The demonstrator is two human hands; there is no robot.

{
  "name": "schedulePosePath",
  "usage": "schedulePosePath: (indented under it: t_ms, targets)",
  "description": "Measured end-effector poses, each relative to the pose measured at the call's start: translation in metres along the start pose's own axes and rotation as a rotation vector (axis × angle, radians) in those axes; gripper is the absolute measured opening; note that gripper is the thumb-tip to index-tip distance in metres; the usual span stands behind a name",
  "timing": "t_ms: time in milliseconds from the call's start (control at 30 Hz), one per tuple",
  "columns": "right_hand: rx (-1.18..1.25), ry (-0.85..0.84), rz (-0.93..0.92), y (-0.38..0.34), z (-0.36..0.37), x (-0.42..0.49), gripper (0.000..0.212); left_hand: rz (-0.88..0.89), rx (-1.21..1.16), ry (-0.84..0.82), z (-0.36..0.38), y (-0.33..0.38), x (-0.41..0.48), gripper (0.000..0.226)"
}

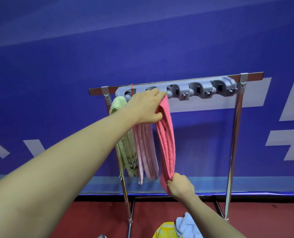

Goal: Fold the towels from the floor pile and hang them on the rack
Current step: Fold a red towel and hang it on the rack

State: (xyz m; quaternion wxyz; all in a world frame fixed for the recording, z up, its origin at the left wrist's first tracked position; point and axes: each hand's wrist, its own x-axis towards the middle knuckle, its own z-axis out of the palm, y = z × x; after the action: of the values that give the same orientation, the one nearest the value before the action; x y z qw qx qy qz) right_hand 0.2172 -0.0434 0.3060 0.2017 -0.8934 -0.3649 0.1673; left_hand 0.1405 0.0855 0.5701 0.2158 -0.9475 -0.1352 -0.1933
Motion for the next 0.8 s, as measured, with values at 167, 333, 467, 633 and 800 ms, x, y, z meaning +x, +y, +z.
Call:
schedulePosePath:
  t_ms: [167,333,467,633,800]
  targets:
    - [0.012,0.002,0.003,0.001,0.0,-0.002,0.031,-0.086,0.185,0.008,0.012,0.01,0.0,0.067]
    - [0.023,0.0,-0.003,0.006,0.002,-0.001,0.031,-0.139,0.153,0.094,0.002,0.017,0.009,0.031]
    - [0.03,0.003,-0.002,0.004,0.001,0.003,0.029,-0.048,0.18,0.079,-0.007,0.01,0.015,0.03]
    - [0.038,0.011,-0.008,-0.006,0.003,0.009,0.027,-0.007,0.223,0.059,-0.01,0.01,0.021,0.027]
    - [0.016,0.056,-0.01,-0.015,-0.002,0.018,0.026,-0.061,0.115,0.041,-0.01,0.006,0.033,0.026]
